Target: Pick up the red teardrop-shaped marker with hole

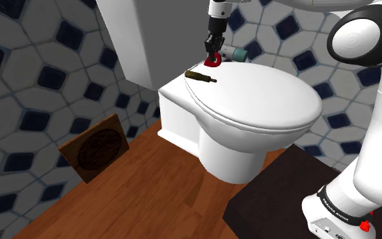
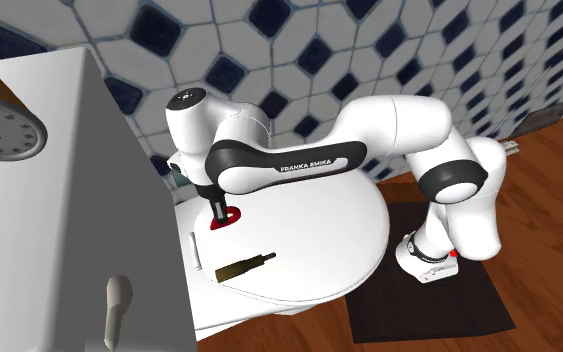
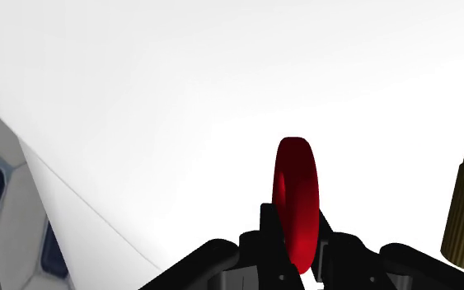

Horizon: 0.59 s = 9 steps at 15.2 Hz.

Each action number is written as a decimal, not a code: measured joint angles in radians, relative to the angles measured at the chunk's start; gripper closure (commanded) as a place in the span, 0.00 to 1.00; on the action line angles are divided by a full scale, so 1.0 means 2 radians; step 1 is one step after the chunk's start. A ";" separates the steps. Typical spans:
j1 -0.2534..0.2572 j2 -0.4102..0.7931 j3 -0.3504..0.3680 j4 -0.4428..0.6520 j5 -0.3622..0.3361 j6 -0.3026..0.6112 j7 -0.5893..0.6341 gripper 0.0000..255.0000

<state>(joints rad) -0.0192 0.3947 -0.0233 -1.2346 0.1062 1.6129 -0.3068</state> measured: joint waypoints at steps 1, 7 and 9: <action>0.000 0.000 0.000 0.000 0.000 0.000 0.000 1.00; -0.001 0.008 0.000 0.038 0.000 -0.030 0.002 1.00; -0.001 0.015 0.000 0.062 0.000 -0.047 0.004 1.00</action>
<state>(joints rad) -0.0222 0.4245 -0.0229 -1.1097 0.1068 1.5183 -0.2991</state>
